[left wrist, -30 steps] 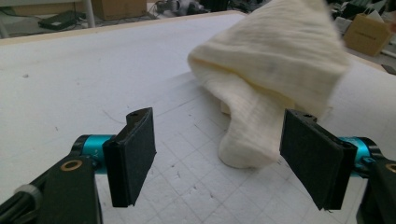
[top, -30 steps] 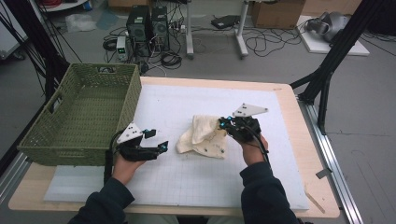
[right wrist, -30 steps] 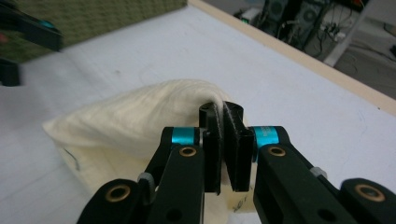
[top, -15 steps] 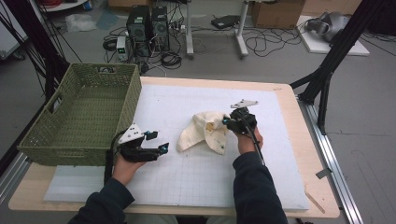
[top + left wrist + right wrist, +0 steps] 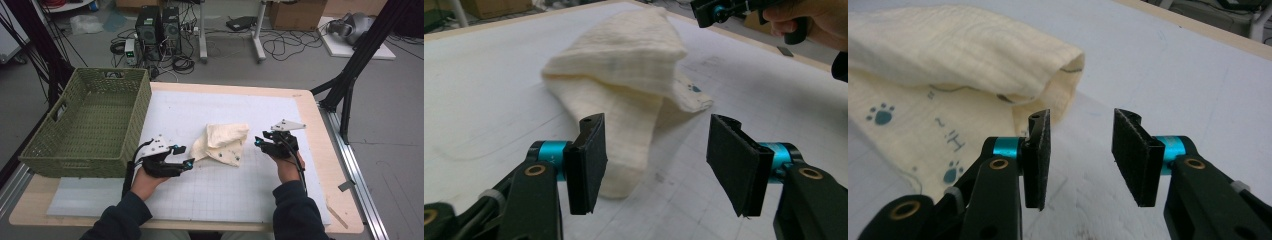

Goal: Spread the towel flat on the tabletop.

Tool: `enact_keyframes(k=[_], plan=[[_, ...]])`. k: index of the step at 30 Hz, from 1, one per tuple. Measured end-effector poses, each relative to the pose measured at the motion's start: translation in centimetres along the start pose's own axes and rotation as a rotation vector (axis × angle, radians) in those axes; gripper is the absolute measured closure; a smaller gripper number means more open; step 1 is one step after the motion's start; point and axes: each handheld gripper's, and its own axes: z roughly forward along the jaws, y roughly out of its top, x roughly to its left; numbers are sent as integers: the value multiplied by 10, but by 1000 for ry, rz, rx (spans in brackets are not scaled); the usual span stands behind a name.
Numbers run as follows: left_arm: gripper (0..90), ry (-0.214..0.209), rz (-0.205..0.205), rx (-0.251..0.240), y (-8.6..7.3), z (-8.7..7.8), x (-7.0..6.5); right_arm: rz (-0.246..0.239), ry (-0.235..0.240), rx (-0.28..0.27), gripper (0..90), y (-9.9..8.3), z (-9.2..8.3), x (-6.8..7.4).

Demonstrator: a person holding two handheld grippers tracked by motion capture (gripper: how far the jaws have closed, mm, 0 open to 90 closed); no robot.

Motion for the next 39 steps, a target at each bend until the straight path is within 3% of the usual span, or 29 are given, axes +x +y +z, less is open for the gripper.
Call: enact_keyframes(k=[2,5,9,12,14,18,20,27,32,35,37,39], plan=[[387,5,15,13,2,11,-5,-9,-5,-11,590,-6,-8,2],[356,24,-10,43,6,30,-7,-15,-2,-25,586,-14,-17,6],[351,44,0,108,13,55,-12,-19,8,-14,585,-27,-17,10],[405,68,-17,130,17,68,-12,-6,16,11,585,-35,-9,11],[490,84,-31,143,18,73,-12,12,19,13,588,-39,-4,11],[738,106,-48,141,19,72,-8,8,29,18,628,-38,7,12],[816,111,-56,128,19,70,-6,11,34,29,642,-36,13,13],[835,109,-66,90,23,62,-3,33,31,54,617,-22,38,21],[836,113,-64,87,24,59,-2,69,6,72,489,-12,59,29],[837,118,-65,84,24,57,0,91,-9,79,481,-8,70,34],[840,122,-67,81,25,54,2,95,-6,85,545,-7,76,37],[841,130,-69,76,25,51,5,92,34,80,700,-6,76,37]])
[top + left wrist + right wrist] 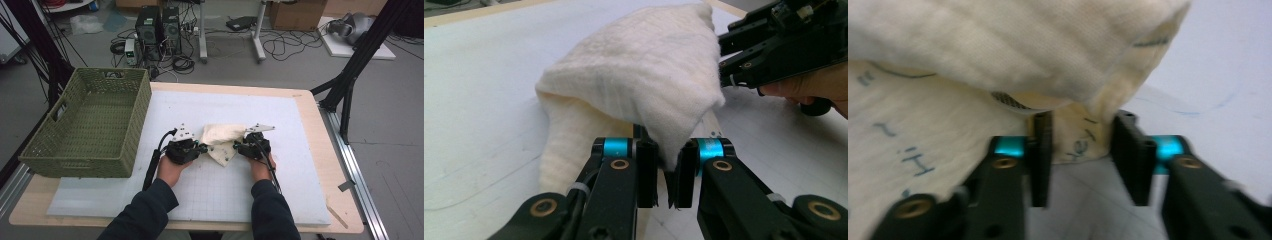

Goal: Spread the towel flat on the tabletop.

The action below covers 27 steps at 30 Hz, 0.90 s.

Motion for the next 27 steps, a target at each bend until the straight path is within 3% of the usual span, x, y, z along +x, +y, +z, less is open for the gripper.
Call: enact_keyframes(k=[1,3,9,18,19,21,27], plan=[[842,2,-1,0,0,-2,2,-4,26,4,796,0,-1,1],[842,14,-6,-5,1,-6,7,-21,46,21,832,0,-3,3],[848,41,-38,-33,4,-17,18,-73,136,80,843,-8,-21,3],[852,81,-53,-56,16,-27,30,-168,264,172,844,-29,-58,3],[852,81,-53,-56,16,-27,30,-168,264,172,844,-29,-58,3],[853,94,-56,-57,15,-28,34,-217,251,176,844,-36,-71,2],[858,102,-47,-38,14,-25,36,-227,208,179,845,-46,-92,-12]])
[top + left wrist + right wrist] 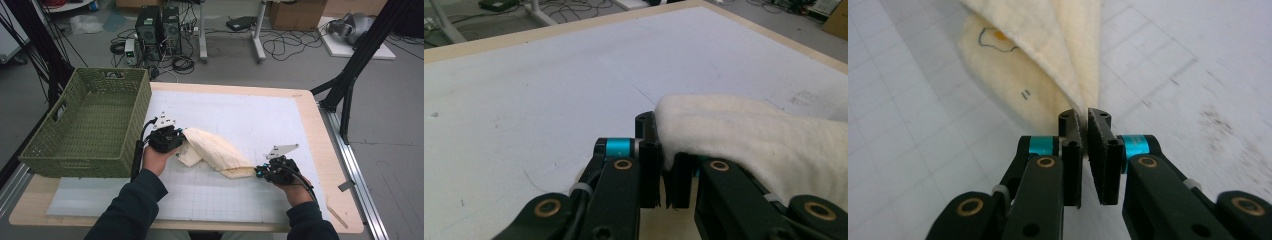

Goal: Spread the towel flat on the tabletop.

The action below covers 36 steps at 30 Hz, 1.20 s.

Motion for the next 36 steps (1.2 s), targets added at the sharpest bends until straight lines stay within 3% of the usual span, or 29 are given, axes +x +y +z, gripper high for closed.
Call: enact_keyframes(k=[3,6,8,11,14,17,22,28,32,35,36], plan=[[860,-5,8,13,-1,5,-4,-2,-23,-30,802,-3,-4,-2],[860,-7,10,9,-1,8,-5,-13,-30,-92,615,2,-6,2],[860,-5,9,8,-1,8,-5,-39,-41,-153,556,7,-9,7],[859,-4,4,11,-2,9,-5,-71,-39,-243,519,17,-12,16],[859,-8,10,16,-2,9,-5,-111,-17,-285,500,29,-11,27],[859,-9,12,13,-2,9,-6,-140,8,-296,482,39,-7,36],[859,-15,10,11,-2,11,-6,-145,50,-286,417,52,5,44],[859,-16,12,2,-2,11,-6,-180,77,-226,307,63,45,68],[859,-23,13,5,-3,10,-6,-200,71,-161,351,69,71,79],[859,-27,14,6,-3,10,-6,-220,62,-111,576,70,84,82],[859,-28,16,9,-3,10,-6,-214,70,-121,684,70,85,82]])
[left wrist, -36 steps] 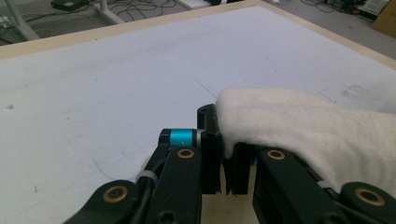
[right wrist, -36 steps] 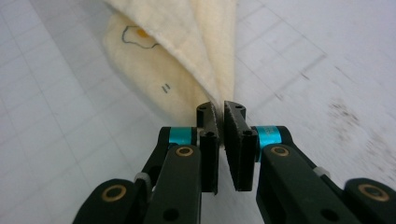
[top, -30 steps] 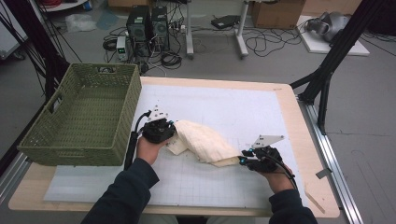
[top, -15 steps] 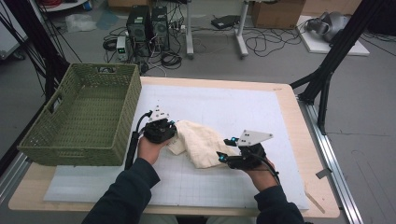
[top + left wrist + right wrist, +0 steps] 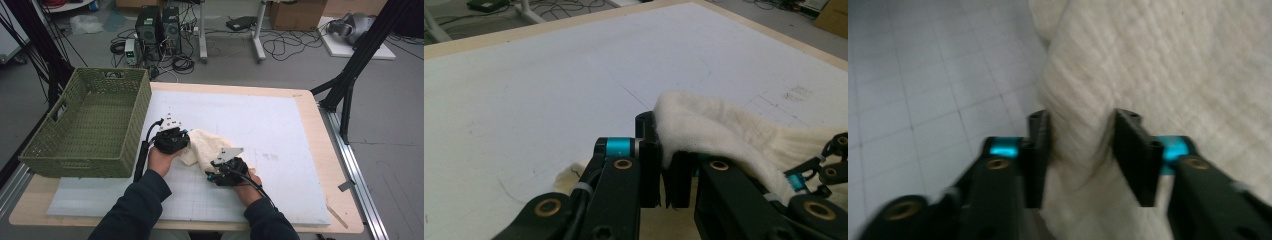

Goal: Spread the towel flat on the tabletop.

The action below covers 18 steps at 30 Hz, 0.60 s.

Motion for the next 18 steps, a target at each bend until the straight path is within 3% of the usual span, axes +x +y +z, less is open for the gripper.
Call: enact_keyframes(k=[1,2,7,10,11,16,18], plan=[[859,0,0,-2,0,0,0,-8,14,-5,802,1,-2,0],[859,0,0,-2,0,0,0,-16,23,-16,844,2,-4,1],[857,10,2,9,-1,1,3,17,73,-68,867,4,-22,-4],[827,22,5,16,-2,3,2,30,68,-85,868,4,-31,-8],[783,45,-4,28,-3,6,2,63,49,-108,868,4,-40,-17],[550,89,-15,49,-5,9,3,189,-4,-172,867,1,-57,-49],[502,102,-22,52,-5,10,4,240,-51,-169,867,-1,-59,-62]])
